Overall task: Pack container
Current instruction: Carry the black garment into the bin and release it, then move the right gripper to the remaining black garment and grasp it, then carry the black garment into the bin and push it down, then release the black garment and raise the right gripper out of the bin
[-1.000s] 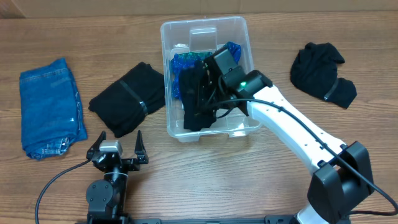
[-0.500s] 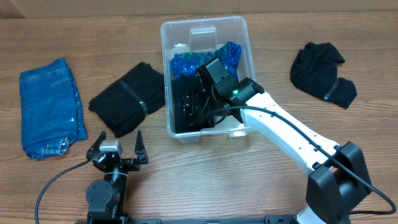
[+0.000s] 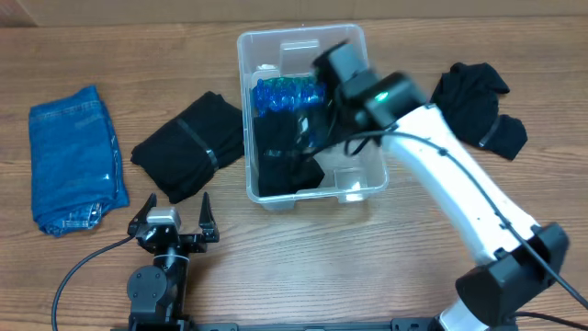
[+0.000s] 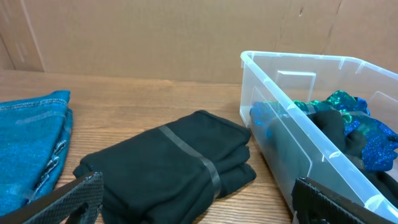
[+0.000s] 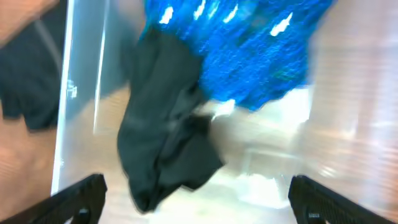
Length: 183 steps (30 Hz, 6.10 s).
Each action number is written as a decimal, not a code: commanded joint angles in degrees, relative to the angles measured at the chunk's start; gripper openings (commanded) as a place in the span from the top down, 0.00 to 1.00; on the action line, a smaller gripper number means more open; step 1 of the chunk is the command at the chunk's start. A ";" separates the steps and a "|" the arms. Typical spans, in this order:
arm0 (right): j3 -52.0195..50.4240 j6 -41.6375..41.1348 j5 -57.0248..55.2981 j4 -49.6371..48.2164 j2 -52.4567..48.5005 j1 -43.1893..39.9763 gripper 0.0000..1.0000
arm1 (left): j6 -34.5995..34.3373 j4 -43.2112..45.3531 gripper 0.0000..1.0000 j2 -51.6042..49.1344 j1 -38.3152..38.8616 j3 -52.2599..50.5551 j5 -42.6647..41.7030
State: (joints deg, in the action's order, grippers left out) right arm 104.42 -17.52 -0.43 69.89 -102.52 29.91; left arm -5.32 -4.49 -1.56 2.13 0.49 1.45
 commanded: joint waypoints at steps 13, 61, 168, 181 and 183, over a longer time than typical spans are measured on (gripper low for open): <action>8.98 3.06 -0.74 -5.64 -4.55 -47.43 0.00 | 1.51 0.20 0.00 0.13 -0.24 -0.22 -0.46; 12.09 20.22 3.17 -6.86 -34.10 -47.54 0.96 | 1.49 0.17 0.00 0.11 -0.24 -0.22 -0.48; -17.53 9.79 1.42 -8.50 -8.72 0.50 0.93 | 1.51 0.20 0.00 0.13 -0.24 -0.22 -0.48; 8.52 11.72 2.82 5.99 -5.75 -4.96 0.44 | 1.49 0.20 0.00 0.13 -0.24 -0.22 -0.46; 15.15 11.63 0.44 9.88 -5.46 -7.10 0.22 | 1.49 0.20 0.00 0.13 -0.24 -0.22 -0.48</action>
State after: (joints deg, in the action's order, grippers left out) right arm 111.61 -6.04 2.50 76.90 -111.33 25.45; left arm -5.34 -4.49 -1.56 2.13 0.49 1.45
